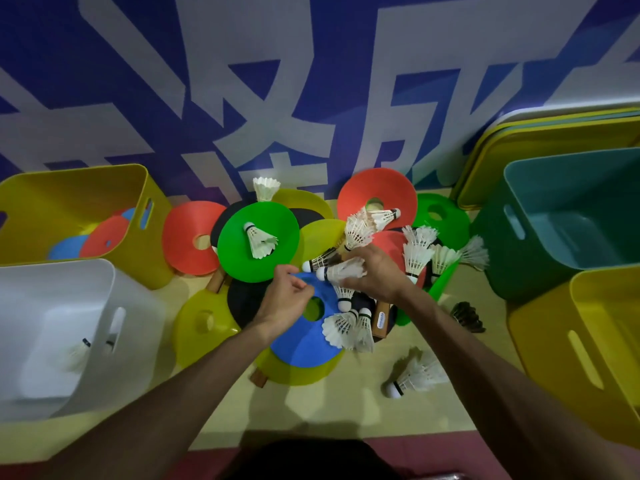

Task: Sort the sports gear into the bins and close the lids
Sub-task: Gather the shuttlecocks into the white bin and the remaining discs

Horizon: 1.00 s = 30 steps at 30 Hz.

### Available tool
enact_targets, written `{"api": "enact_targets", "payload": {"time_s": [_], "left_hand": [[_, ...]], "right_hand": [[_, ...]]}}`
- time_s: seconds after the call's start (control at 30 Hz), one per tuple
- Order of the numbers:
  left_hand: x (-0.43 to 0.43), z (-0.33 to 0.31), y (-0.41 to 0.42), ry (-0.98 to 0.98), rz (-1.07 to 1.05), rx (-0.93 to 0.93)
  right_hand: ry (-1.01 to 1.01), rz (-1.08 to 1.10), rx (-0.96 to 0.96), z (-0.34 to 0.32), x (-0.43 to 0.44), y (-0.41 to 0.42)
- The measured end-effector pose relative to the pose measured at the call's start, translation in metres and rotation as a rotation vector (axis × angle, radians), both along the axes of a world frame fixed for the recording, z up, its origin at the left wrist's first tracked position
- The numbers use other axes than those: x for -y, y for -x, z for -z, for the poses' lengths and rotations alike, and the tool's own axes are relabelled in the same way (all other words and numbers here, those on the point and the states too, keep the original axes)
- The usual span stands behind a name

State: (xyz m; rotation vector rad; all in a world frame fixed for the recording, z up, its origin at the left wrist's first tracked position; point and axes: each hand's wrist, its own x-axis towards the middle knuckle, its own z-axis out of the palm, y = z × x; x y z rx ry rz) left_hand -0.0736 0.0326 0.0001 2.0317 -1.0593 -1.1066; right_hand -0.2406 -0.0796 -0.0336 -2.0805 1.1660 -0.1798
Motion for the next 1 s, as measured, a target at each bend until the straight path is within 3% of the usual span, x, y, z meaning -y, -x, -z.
{"api": "enact_targets", "payload": {"time_s": [0.17,0.27,0.37,0.73,0.87,1.0], "left_hand": [[-0.004,0.017,0.023,-0.100,0.014,0.038],[-0.006,0.029,0.046,-0.100,0.024,0.056],[-0.011,0.041,0.062,-0.110,0.066,0.190],[-0.013,0.055,0.079,-0.199,0.335,0.736],[-0.014,0.054,0.075,-0.135,0.361,0.766],[-0.008,0.037,0.067,-0.120,0.331,0.669]], "right_hand": [[-0.150,0.384,0.292,-0.006,-0.012,0.015],[-0.204,0.583,0.374,-0.003,-0.023,0.023],[-0.302,0.748,0.452,0.001,-0.035,0.030],[-0.484,0.915,0.673,0.007,-0.067,0.033],[-0.503,0.964,0.707,0.005,-0.071,0.035],[-0.474,0.971,0.695,0.002,-0.067,0.035]]}}
